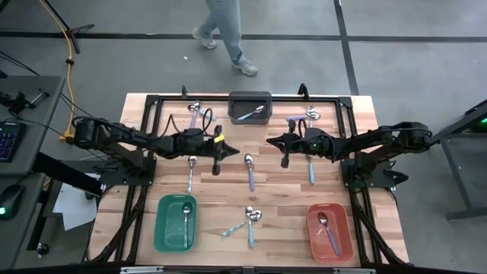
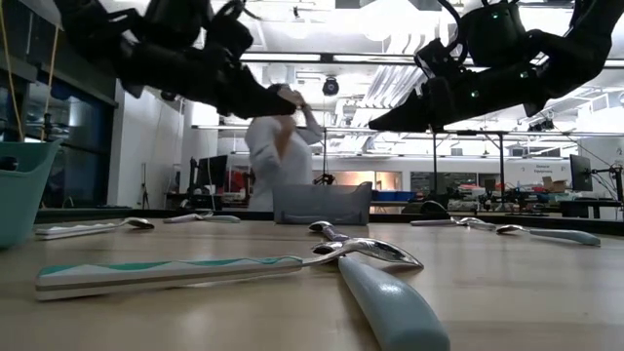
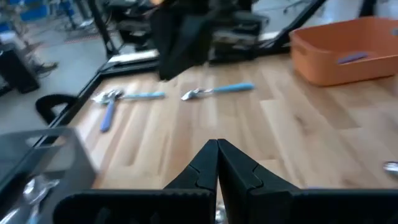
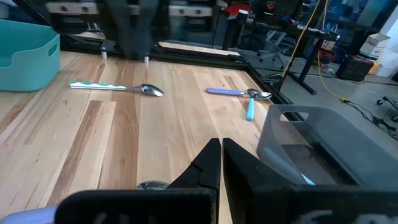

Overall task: Sort silverware by color (type)
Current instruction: Put the purple spoon into the orange bin

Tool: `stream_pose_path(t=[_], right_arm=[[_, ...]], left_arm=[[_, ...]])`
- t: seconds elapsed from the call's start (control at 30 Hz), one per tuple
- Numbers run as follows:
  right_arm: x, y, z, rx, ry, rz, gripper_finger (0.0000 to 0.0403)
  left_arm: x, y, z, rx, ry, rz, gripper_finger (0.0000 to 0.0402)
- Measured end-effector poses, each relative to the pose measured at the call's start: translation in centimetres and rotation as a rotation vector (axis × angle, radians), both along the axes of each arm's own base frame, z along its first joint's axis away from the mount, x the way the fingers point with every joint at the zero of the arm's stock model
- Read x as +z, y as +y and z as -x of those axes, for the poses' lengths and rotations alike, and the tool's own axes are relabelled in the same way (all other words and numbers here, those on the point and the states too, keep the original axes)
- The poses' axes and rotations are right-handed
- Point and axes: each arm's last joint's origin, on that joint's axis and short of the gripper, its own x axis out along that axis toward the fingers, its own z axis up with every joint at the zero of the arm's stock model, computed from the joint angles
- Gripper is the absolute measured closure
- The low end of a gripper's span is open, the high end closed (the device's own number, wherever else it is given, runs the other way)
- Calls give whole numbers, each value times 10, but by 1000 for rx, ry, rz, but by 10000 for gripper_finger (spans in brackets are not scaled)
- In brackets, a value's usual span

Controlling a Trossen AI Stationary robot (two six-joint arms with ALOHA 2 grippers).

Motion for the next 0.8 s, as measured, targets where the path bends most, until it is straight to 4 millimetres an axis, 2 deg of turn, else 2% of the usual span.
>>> stream_pose_path(t=[0.13,0.4,0.8], right_arm=[[0,0,0,1,0,-1,403],[0,0,0,2,-1,-1,403],[0,0,0,-1,-5,-19,403]], left_arm=[[-8,-8,7,-26,-18,2,401],[-24,-10,19,29,15,13,401],[-24,-10,22,34,-16,12,401]])
